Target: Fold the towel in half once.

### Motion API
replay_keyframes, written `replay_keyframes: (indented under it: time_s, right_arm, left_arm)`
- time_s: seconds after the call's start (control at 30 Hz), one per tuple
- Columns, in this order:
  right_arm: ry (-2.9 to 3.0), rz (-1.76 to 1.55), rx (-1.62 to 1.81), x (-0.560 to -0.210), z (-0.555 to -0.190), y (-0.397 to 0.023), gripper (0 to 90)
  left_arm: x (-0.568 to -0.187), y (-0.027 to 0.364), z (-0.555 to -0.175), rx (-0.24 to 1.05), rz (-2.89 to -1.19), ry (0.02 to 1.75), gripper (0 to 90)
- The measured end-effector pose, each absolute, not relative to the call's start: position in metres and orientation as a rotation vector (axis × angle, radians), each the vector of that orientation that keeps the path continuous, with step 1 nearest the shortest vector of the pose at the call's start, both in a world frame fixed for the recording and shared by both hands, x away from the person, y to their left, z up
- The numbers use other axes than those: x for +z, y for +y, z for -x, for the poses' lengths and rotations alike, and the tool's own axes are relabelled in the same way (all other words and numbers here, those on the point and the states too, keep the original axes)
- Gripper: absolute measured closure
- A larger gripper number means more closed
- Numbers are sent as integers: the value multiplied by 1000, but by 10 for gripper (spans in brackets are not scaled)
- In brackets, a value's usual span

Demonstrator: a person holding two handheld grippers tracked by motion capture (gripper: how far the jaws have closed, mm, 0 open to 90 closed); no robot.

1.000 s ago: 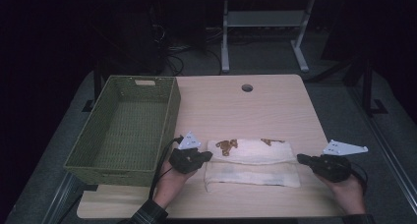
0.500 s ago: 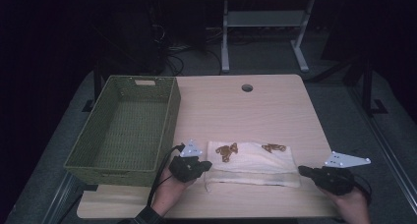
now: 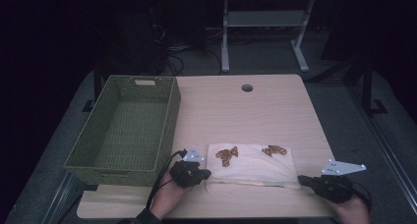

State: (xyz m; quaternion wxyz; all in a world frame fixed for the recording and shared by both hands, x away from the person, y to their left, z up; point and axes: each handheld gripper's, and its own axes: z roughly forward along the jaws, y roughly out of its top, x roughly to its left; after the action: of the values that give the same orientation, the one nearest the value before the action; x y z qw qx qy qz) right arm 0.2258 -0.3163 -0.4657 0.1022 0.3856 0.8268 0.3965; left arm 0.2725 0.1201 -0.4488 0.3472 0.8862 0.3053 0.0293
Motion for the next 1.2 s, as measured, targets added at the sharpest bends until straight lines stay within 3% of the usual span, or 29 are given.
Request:
replay_keyframes:
  time_s: [0.2, 0.27, 0.43, 0.63, 1.2]
  right_arm:
    - [2465, -1142, 1162, -469, -225, -316, 876]
    - [2463, -1140, 1166, -468, -224, -315, 818]
    - [2411, -1141, 1209, -459, -227, -317, 713]
    - [2378, -1140, 1197, -453, -242, -311, 698]
    - [2309, -1175, 1143, -454, -297, -307, 700]
  left_arm:
    - [-452, 118, -272, 84, -2333, 774, 858]
    - [-450, 118, -272, 93, -2330, 769, 842]
    - [-441, 116, -273, 139, -2296, 751, 681]
    - [-438, 111, -289, 198, -2285, 772, 587]
    - [-437, 110, -344, 330, -2207, 885, 579]
